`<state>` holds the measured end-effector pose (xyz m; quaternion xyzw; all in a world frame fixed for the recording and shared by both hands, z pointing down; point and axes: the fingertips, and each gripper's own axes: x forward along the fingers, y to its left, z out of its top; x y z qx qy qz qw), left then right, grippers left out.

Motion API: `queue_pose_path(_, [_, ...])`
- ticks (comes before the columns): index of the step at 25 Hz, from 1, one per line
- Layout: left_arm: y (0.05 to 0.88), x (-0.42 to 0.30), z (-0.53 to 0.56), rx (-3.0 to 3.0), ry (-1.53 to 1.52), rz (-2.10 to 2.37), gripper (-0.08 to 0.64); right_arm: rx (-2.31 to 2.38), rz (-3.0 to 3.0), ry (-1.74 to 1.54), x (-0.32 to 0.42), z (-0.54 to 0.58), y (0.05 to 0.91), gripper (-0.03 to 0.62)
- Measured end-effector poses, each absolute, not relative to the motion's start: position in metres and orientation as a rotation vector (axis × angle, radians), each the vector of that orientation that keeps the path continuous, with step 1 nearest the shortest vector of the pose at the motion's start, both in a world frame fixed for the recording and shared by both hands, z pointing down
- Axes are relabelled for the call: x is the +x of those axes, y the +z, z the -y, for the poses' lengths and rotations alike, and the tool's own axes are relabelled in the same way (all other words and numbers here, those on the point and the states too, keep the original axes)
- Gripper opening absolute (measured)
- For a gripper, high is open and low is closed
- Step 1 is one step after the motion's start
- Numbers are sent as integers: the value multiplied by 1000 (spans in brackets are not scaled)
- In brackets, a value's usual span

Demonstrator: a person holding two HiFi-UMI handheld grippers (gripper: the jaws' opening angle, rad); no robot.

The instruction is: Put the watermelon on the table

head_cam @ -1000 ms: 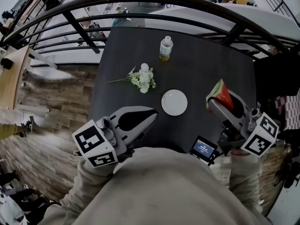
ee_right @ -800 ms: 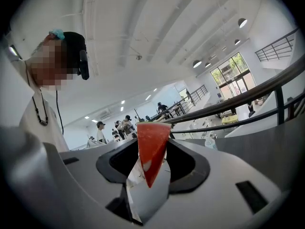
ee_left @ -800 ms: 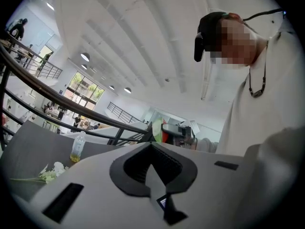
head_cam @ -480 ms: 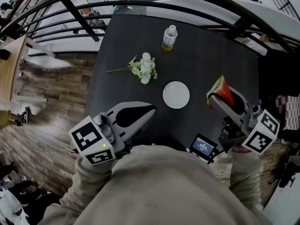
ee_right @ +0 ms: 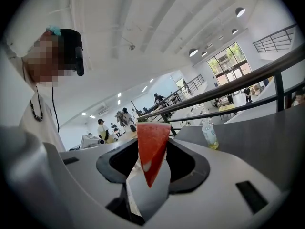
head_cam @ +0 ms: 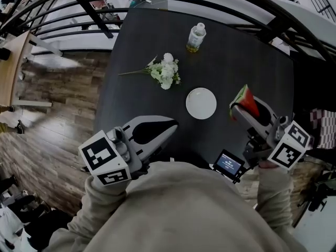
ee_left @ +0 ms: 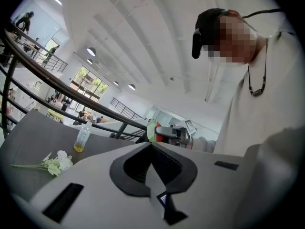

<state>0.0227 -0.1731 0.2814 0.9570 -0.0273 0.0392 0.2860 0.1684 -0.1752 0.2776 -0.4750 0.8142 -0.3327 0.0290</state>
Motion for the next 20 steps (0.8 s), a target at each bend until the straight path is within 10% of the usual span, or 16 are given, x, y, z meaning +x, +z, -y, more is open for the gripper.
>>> queue_pose_path(20, [310, 3, 175, 2517, 96, 235, 3, -1397, -2597, -1196, 156, 198, 349, 196])
